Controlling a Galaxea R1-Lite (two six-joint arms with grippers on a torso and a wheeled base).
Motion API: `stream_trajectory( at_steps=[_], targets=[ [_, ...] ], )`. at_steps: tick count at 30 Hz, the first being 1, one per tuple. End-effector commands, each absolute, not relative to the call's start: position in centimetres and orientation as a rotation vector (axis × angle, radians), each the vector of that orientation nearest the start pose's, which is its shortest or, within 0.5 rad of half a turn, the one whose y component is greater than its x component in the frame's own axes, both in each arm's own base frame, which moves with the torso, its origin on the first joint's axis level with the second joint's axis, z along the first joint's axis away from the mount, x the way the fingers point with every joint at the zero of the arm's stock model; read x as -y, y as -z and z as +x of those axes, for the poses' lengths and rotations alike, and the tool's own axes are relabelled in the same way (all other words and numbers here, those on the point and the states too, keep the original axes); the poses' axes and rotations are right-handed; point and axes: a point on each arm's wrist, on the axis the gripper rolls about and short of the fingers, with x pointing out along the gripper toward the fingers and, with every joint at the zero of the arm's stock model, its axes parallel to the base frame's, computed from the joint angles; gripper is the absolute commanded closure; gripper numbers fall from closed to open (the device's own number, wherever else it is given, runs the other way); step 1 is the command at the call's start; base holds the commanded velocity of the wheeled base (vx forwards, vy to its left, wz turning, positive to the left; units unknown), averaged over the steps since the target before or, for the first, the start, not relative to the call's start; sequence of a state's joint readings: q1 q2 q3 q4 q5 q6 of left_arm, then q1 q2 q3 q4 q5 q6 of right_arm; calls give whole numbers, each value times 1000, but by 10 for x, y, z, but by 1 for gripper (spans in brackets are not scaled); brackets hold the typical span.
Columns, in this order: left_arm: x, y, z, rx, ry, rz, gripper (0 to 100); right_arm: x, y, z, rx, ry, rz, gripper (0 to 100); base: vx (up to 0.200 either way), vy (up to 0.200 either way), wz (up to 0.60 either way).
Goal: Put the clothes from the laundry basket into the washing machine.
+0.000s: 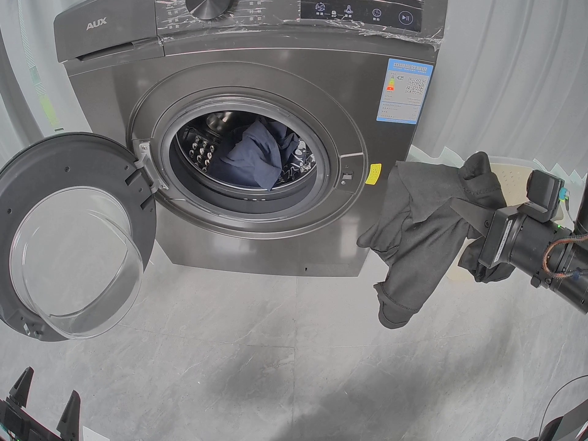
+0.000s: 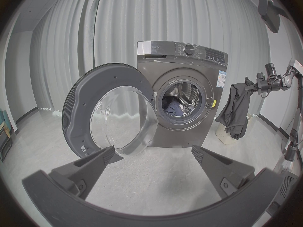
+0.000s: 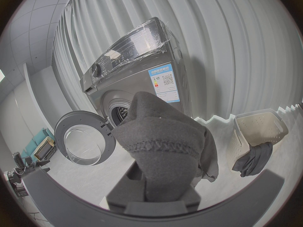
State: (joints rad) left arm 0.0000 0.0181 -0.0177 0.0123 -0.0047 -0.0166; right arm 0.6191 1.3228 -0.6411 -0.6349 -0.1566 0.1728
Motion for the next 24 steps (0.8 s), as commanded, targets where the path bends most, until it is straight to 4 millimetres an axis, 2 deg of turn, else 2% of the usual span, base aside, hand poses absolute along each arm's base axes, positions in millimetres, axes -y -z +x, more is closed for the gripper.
stream_trajectory(
  at_steps=[1, 8, 24],
  targets=[
    [0, -76, -23, -6, 5, -17, 0, -120, -234, 175, -86, -458, 151, 100, 0, 200, 0],
    [0, -76, -23, -6, 5, -17, 0, -121, -234, 175, -87, -458, 151, 100, 0, 200, 0],
    [0, -75, -23, -6, -8, -2, 0, -126, -230, 174, -104, -487, 144, 100, 0, 0, 0]
  ],
)
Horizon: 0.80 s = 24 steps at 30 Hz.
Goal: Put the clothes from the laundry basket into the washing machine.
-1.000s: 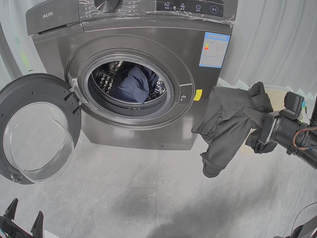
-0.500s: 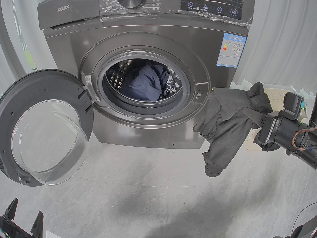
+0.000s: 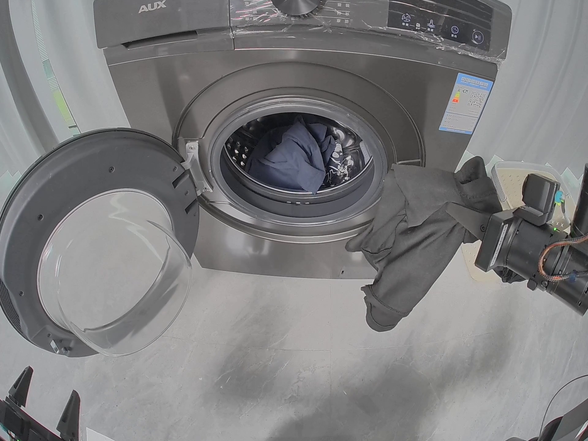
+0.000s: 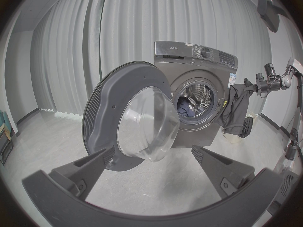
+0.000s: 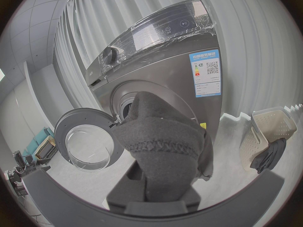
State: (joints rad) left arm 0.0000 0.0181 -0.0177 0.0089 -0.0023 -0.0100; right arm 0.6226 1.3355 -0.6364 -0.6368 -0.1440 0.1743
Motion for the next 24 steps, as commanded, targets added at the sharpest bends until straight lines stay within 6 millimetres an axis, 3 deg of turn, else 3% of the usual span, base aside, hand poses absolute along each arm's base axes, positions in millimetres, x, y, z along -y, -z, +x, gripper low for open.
stream_trajectory(
  at_steps=[1, 8, 14, 17, 18, 19, 20, 24],
  targets=[
    [0, -75, -23, -6, -8, 0, 0, -127, -230, 173, -105, -493, 144, 100, 0, 0, 0],
    [0, -75, -23, -5, -8, 6, 0, -155, -230, 177, -122, -564, 138, 100, 0, 0, 0],
    [0, -76, -23, 1, -3, 23, 0, -168, -233, 187, -83, -578, 204, 100, 0, 0, 0],
    [0, -100, -29, 133, 1, -19, 0, -175, -225, 195, -99, -575, 214, 100, 0, 0, 0],
    [1, -124, -35, 225, 28, -55, 0, -180, -220, 199, -112, -573, 215, 100, 0, 0, 0],
    [1, -124, -35, 225, 28, -55, 0, -180, -220, 199, -112, -573, 215, 100, 0, 0, 0],
    [3, -138, -34, 224, 96, -48, 0, -184, -217, 203, -108, -577, 217, 100, 0, 0, 0],
    [6, -140, -16, 91, 246, -25, 0, -201, -219, 208, -67, -613, 246, 100, 0, 0, 0]
  ],
)
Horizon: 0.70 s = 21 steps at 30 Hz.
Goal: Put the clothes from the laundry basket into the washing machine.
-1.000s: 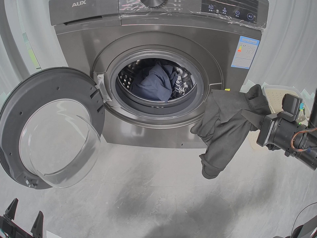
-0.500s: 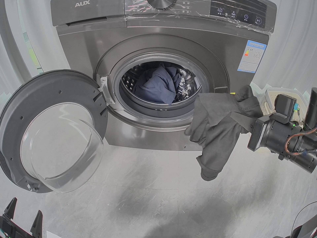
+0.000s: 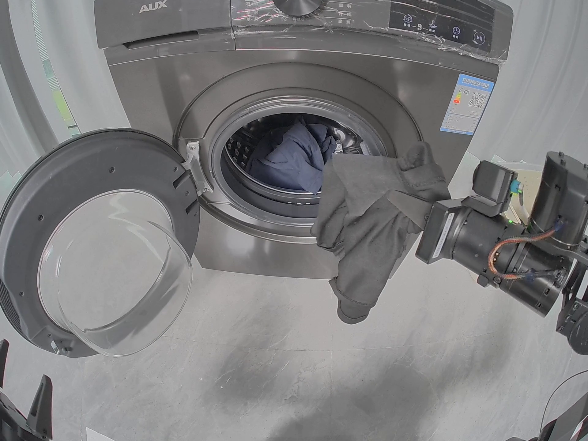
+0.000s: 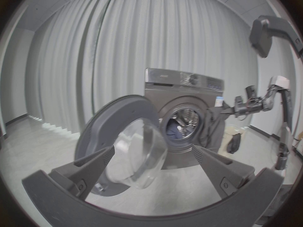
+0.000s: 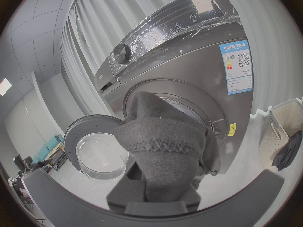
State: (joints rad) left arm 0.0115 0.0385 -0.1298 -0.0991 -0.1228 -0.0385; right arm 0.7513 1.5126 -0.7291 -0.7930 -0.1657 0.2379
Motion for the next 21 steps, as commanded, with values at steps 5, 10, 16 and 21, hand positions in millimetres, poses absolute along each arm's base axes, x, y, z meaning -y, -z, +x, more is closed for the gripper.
stream_trajectory(
  at_steps=[5, 10, 16, 21],
  targets=[
    [9, -144, 14, -65, 388, -6, 0, -214, -224, 220, -29, -620, 274, 100, 0, 0, 0],
    [10, -150, 39, -108, 474, 37, 0, -221, -228, 227, 6, -623, 290, 100, 0, 0, 0],
    [16, -152, 72, -176, 574, 32, 0, -233, -226, 234, 19, -635, 299, 100, 0, 0, 0],
    [33, -151, 100, -242, 698, 29, 0, -246, -222, 243, 98, -652, 336, 100, 0, 0, 0]
  ],
)
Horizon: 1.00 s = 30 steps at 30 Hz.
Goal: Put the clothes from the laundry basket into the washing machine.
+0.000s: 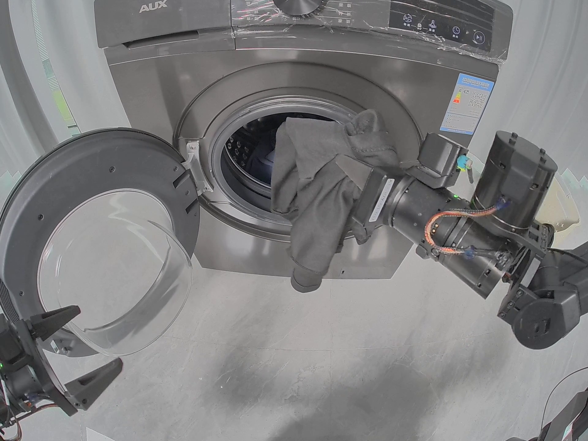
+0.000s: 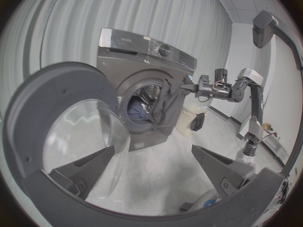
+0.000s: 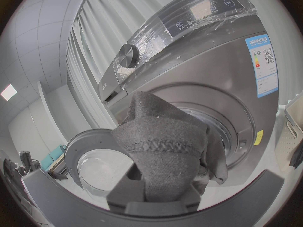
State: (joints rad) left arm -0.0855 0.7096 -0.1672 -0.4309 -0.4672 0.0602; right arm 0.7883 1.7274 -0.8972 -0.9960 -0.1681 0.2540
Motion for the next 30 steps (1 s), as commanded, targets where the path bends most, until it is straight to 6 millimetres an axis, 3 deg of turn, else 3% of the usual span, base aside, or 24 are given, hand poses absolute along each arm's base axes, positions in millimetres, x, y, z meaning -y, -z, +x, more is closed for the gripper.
stream_trajectory(
  at_steps=[1, 14, 22, 30],
  targets=[
    [36, -151, 107, -246, 710, 32, 0, -248, -222, 242, 98, -656, 337, 100, 0, 0, 0],
    [84, -132, 165, -308, 795, 29, 0, -247, -219, 241, 84, -657, 332, 100, 0, 0, 0],
    [116, -110, 213, -295, 820, 7, 0, -246, -219, 240, 85, -658, 333, 100, 0, 0, 0],
    [135, -99, 234, -326, 845, -24, 0, -243, -217, 237, 78, -657, 329, 100, 0, 0, 0]
  ],
)
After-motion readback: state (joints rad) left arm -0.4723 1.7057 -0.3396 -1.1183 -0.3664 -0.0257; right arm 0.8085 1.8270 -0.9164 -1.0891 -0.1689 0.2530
